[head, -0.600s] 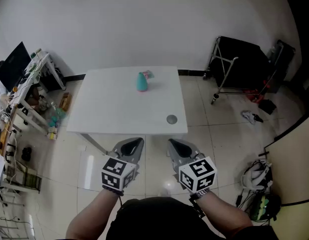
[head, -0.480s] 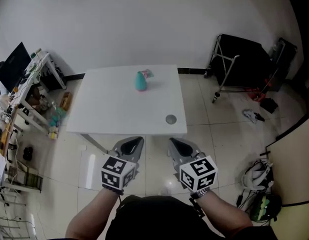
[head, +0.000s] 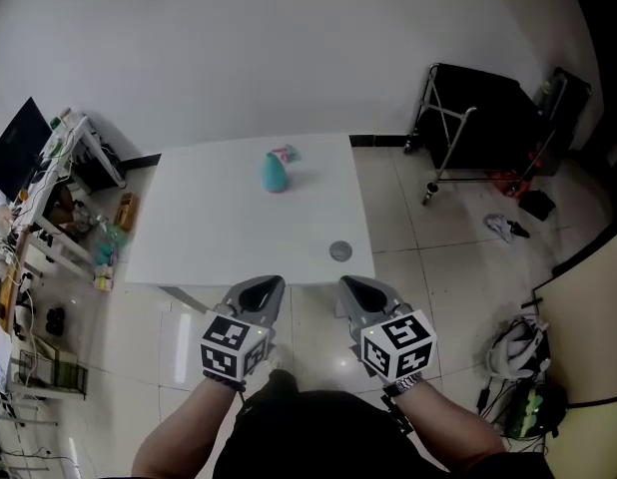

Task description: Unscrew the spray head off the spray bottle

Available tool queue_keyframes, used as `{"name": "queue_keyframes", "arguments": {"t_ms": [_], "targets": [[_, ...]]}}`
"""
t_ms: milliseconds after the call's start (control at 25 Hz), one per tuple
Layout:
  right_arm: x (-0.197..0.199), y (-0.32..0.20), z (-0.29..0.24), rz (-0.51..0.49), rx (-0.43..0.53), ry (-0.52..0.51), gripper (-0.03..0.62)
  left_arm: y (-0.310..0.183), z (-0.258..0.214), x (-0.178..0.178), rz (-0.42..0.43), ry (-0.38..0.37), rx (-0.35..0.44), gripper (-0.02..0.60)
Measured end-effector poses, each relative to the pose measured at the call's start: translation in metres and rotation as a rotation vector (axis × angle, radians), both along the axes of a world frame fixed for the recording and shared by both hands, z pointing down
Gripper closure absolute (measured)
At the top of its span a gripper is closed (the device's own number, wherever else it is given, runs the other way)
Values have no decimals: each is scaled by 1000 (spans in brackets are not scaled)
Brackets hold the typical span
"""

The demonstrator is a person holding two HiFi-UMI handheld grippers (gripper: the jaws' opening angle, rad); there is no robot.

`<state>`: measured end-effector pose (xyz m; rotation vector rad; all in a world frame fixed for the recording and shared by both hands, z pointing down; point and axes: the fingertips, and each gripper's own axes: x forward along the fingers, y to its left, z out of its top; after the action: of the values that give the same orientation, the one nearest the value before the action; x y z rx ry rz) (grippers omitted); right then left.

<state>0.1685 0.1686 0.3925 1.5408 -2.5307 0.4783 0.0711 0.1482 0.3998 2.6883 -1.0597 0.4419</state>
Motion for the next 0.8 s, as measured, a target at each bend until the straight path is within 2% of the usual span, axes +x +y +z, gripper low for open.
{"name": "queue_keyframes", "arguments": {"t_ms": [200, 440, 560, 800], "targets": [[-8, -42, 4, 18, -15, 26, 602, -38, 6, -14, 12, 27, -12, 566], [-29, -105, 7, 54, -38, 56, 588, -92, 6, -36, 60, 47, -21, 566], [-39, -129, 7, 75, -48, 70, 588, -116, 7, -45, 82, 53, -44, 565], [-55, -171, 12, 117, -68, 89, 586, -156, 6, -56, 132, 65, -39, 565]]}}
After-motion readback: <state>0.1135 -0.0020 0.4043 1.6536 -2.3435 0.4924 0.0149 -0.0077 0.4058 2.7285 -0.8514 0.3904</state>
